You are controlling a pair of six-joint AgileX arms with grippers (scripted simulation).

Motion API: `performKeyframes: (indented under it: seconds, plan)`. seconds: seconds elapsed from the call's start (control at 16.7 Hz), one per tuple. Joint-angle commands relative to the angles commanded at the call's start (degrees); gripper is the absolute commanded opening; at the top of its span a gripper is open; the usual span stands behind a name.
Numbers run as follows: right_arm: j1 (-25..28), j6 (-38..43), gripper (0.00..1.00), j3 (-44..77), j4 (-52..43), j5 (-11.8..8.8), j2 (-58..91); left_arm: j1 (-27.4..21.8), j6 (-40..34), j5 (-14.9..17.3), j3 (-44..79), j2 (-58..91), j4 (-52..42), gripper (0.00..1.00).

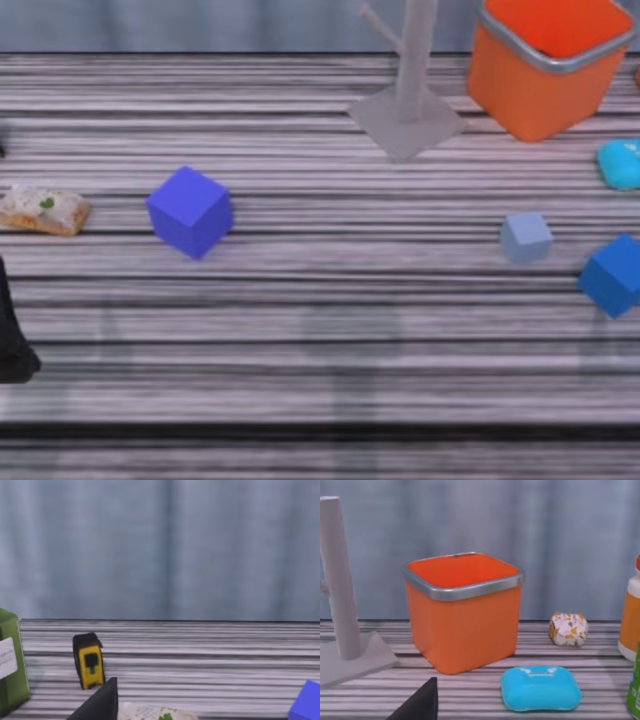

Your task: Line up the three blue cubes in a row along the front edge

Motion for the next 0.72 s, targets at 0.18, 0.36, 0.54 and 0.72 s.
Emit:
performKeyframes:
  seconds: [0.18, 0.36, 0.54, 0.72]
  plan:
    - [0.1, 0.0, 1.0, 0.6, -0.4, 0.0, 0.6, 0.0, 0.0, 0.0, 0.0, 0.0, 0.0, 1.0]
    - [1.1, 0.2, 1.0, 5.9, -3.7, -0.2, 5.8, 0.0, 0.0, 0.0, 0.0, 0.0, 0.0, 1.0]
    - [2.5, 0.5, 1.0, 16.4, -9.9, -0.3, 16.6, 0.0, 0.0, 0.0, 0.0, 0.0, 0.0, 1.0]
    - [4.2, 0.8, 1.0, 30.2, -18.4, -0.1, 32.5, 0.0, 0.0, 0.0, 0.0, 0.0, 0.0, 1.0]
